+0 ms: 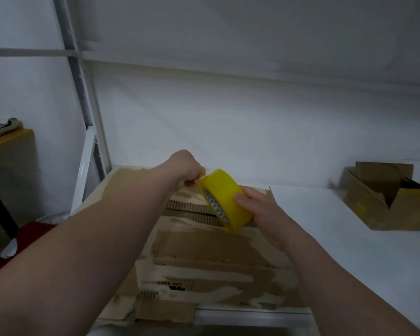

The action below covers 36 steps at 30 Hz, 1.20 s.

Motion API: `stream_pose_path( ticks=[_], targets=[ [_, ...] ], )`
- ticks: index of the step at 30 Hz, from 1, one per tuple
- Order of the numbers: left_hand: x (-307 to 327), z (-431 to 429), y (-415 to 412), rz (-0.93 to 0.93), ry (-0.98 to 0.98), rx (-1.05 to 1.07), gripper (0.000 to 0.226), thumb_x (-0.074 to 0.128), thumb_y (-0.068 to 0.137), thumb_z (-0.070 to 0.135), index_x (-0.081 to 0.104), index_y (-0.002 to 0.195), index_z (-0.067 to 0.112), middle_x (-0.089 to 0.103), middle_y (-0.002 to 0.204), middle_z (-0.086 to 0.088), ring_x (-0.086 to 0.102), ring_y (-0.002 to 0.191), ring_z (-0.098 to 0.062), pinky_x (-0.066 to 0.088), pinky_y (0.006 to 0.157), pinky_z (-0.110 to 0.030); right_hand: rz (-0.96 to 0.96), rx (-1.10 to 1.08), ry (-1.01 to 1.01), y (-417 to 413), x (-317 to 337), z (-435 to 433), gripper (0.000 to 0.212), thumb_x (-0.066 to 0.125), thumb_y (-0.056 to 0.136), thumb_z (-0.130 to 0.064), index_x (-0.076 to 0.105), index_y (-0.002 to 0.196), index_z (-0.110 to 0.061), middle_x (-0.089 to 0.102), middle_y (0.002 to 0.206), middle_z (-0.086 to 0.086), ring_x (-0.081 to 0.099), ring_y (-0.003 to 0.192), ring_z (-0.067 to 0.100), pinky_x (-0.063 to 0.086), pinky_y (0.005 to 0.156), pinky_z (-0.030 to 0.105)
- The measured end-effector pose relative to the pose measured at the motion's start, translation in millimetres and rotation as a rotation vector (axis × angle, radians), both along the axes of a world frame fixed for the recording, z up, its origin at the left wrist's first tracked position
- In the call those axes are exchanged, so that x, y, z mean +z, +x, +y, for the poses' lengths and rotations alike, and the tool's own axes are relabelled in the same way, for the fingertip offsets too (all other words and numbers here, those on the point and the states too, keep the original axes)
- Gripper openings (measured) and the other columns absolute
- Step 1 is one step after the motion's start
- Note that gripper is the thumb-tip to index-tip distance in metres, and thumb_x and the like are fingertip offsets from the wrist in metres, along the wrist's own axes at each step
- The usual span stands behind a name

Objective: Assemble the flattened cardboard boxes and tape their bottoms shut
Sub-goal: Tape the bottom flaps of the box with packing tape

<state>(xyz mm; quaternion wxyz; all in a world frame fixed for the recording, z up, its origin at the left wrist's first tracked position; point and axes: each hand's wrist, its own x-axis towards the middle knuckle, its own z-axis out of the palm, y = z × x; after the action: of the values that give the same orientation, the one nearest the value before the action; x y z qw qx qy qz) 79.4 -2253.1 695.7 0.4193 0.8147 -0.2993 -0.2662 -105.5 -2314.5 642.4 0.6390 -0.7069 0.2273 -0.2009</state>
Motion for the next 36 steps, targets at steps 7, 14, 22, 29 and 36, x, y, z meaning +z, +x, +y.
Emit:
stream_pose_path(
  ticks=[7,14,22,29,36],
  targets=[
    [17.1,1.3,7.7,0.433,0.062,0.052,0.029,0.047,0.098,0.005,0.050,0.069,0.007,0.046,0.032,-0.001,0.038,0.052,-0.007,0.036,0.031,-0.009,0.036,0.065,-0.109,4.4,5.6,5.2,0.023,0.049,0.097,-0.023,0.057,0.117,-0.032,0.065,0.101,-0.011,0.062,0.084,0.003,0.050,0.067,0.017],
    [24.2,5.6,5.6,0.543,0.015,0.089,0.026,0.049,0.096,0.001,0.051,0.070,0.005,0.050,0.053,-0.002,0.039,0.050,-0.006,0.038,0.031,-0.011,0.069,0.065,-0.274,16.1,6.3,8.9,0.021,0.056,0.095,-0.025,0.062,0.113,-0.016,0.061,0.113,0.020,0.058,0.095,0.024,0.046,0.080,0.039],
    [22.4,10.3,1.2,0.426,0.011,0.071,0.026,0.049,0.096,0.002,0.052,0.071,0.006,0.046,0.060,-0.003,0.039,0.051,-0.008,0.040,0.034,-0.012,0.131,0.045,-0.362,22.4,6.3,12.8,0.050,0.055,0.079,-0.045,0.060,0.111,-0.007,0.061,0.108,0.018,0.058,0.102,0.035,0.045,0.078,0.041],
    [17.6,29.9,12.5,0.205,0.001,0.028,0.008,0.058,0.092,0.010,0.055,0.092,0.002,0.049,0.073,-0.010,0.046,0.057,-0.017,0.050,0.059,-0.026,0.218,0.056,-0.477,29.7,2.4,21.5,0.030,0.056,0.090,-0.043,0.061,0.102,-0.015,0.060,0.100,0.010,0.057,0.093,0.027,0.043,0.074,0.036],
    [3.1,31.5,19.2,-0.099,0.060,-0.057,0.015,0.064,0.090,0.015,0.059,0.087,0.001,0.051,0.071,-0.009,0.048,0.064,-0.020,0.046,0.055,-0.027,0.220,0.099,-0.533,31.8,2.9,28.8,0.026,0.055,0.095,-0.031,0.058,0.100,-0.007,0.053,0.088,0.010,0.048,0.075,0.015,0.033,0.063,0.029]
  ],
)
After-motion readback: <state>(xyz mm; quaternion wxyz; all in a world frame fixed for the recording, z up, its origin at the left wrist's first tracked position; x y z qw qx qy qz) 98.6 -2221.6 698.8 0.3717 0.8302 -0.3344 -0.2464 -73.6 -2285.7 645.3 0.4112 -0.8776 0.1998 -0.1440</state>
